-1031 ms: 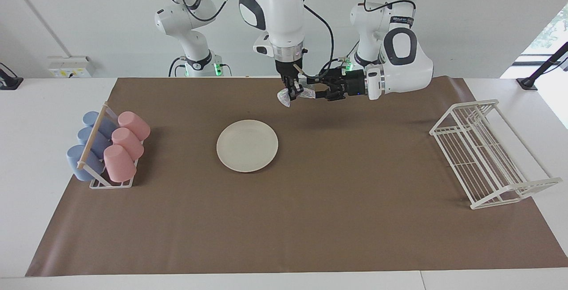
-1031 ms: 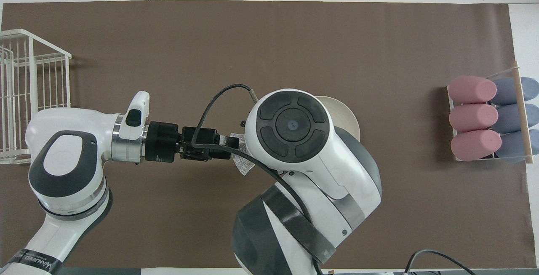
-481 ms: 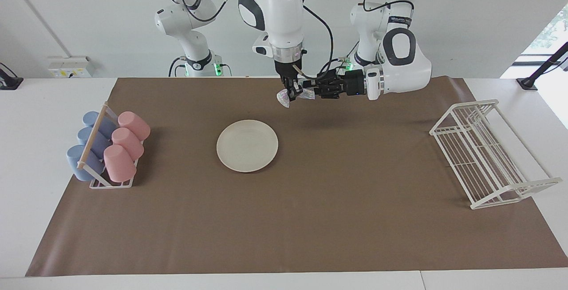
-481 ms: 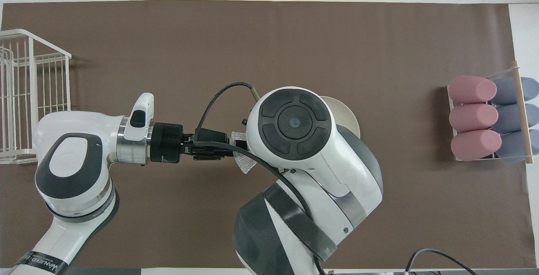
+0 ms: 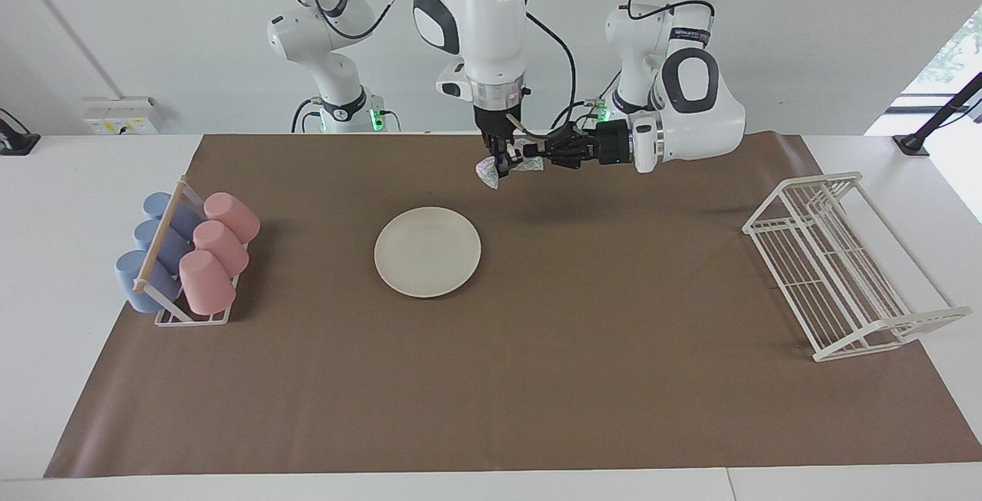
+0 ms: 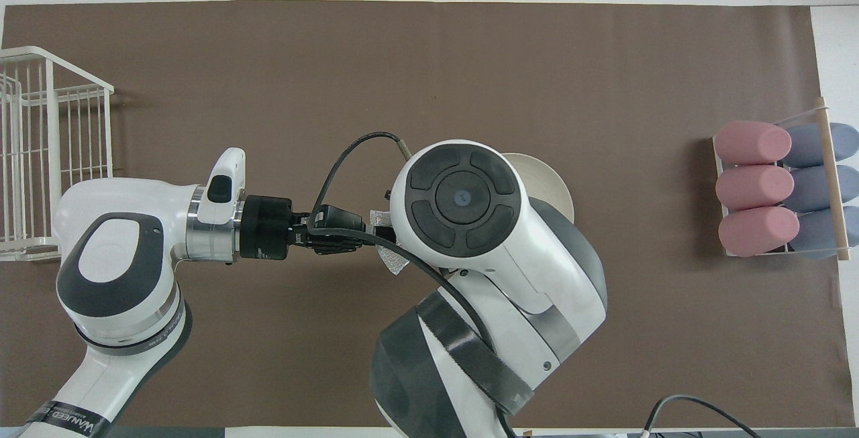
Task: Wipe plate with sponge
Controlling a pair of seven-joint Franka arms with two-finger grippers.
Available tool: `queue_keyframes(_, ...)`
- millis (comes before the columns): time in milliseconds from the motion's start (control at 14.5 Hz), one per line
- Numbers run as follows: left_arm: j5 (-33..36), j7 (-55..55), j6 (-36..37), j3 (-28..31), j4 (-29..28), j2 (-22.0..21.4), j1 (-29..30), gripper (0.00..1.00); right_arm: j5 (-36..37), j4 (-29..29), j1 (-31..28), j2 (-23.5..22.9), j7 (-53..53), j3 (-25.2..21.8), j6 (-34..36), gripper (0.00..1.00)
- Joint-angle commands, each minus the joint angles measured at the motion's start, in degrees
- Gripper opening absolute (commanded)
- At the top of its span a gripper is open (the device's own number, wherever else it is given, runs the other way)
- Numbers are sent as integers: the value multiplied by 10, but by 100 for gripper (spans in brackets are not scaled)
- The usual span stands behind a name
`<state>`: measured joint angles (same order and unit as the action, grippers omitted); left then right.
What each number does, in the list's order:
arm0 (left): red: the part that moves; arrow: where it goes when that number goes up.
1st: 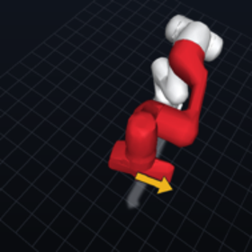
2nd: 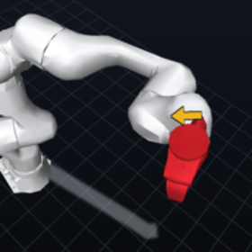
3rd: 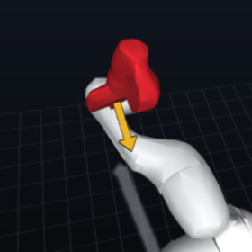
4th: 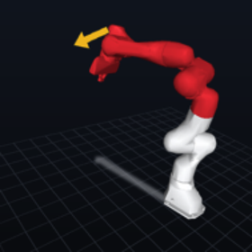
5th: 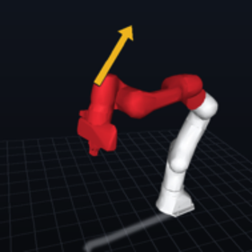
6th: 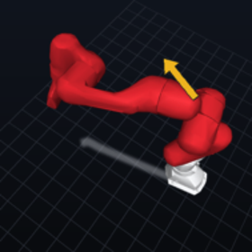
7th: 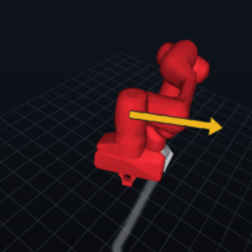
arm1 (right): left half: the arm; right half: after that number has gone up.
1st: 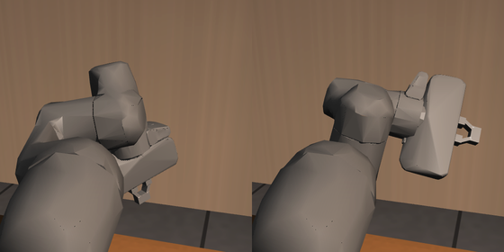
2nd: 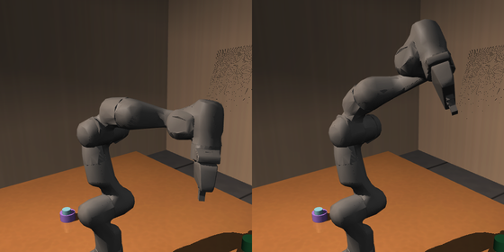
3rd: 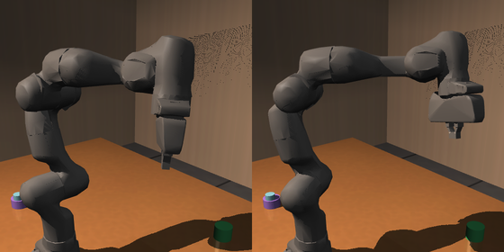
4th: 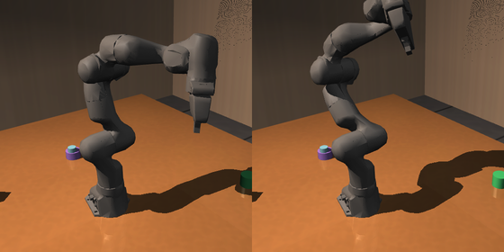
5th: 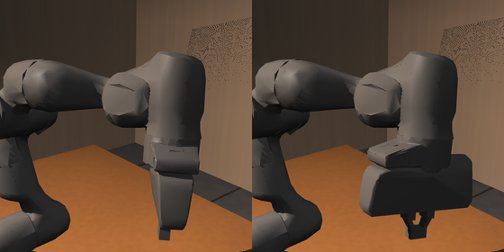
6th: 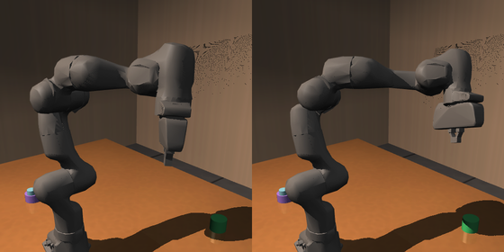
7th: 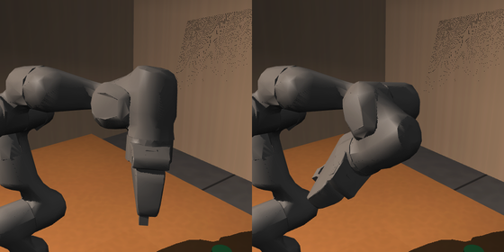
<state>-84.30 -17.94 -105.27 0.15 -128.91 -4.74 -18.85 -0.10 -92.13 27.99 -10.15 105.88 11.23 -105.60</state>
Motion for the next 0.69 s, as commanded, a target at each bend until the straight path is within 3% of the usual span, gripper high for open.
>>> queue_keyframes(0,-7,6,-12,6,-24,-22,-8,0,16,9,-30,9,-86,-2,33,54)
queue_keyframes(69,-6,7,-13,7,-24,-22,-7,0,16,6,-39,14,-115,-2,37,91)
queue_keyframes(138,-6,12,-13,8,-24,-22,-7,0,16,6,-47,18,-131,-2,45,100)
queue_keyframes(344,11,50,-22,11,-17,-27,0,0,16,-7,-93,53,-279,-2,80,100)
queue_keyframes(619,147,132,-35,12,27,-33,35,0,16,-14,-197,106,-538,-2,133,100)
